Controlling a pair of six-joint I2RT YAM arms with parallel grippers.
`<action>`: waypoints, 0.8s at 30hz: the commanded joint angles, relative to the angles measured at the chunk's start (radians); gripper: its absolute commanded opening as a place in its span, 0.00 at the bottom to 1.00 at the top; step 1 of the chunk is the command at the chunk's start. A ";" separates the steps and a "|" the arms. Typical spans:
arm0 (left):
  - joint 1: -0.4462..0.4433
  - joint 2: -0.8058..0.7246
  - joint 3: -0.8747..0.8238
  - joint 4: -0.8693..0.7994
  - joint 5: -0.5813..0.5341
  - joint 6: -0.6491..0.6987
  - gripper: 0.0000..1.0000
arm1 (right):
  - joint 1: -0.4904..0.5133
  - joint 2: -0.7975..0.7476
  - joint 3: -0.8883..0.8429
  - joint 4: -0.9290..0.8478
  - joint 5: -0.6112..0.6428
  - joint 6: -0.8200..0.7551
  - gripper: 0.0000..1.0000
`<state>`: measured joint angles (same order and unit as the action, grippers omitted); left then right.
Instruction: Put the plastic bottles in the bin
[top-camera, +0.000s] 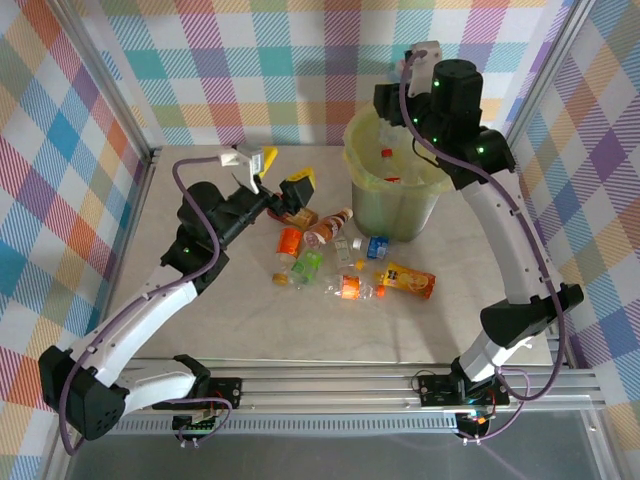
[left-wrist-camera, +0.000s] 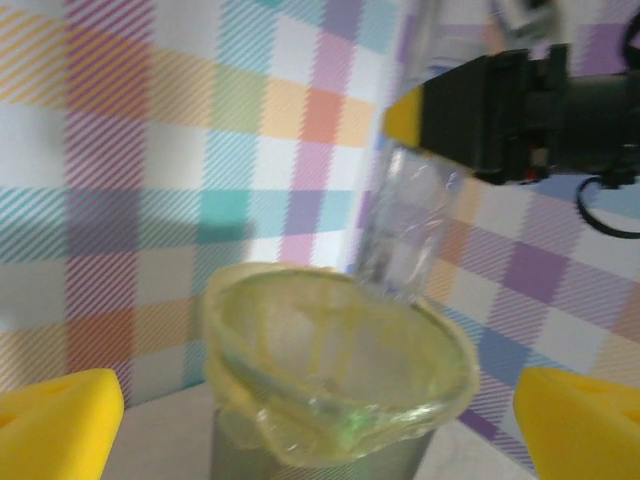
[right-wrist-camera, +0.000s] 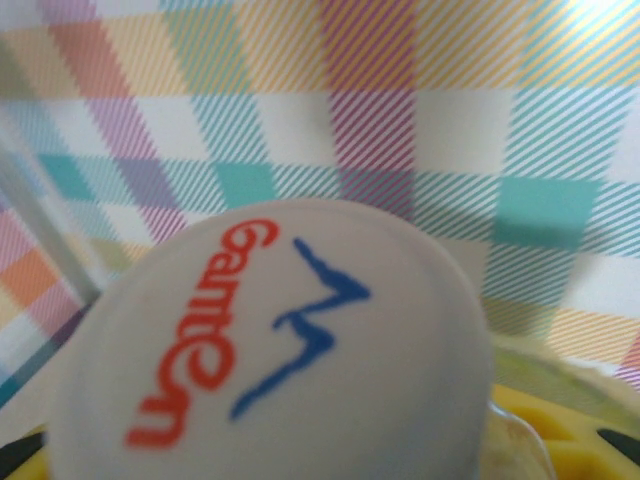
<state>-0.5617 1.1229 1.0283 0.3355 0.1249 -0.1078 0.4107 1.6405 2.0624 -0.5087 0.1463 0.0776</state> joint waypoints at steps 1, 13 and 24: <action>0.000 -0.031 -0.021 -0.058 -0.153 -0.051 1.00 | -0.024 0.008 -0.121 0.213 0.003 -0.040 0.45; 0.040 -0.024 -0.061 -0.127 -0.244 -0.141 1.00 | -0.076 0.007 -0.491 0.579 -0.119 0.077 0.47; 0.066 -0.002 -0.075 -0.140 -0.243 -0.180 1.00 | -0.082 0.083 -0.553 0.646 -0.195 0.173 0.58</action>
<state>-0.5083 1.1152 0.9634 0.1879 -0.1070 -0.2665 0.3302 1.7039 1.5181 0.0669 -0.0086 0.2096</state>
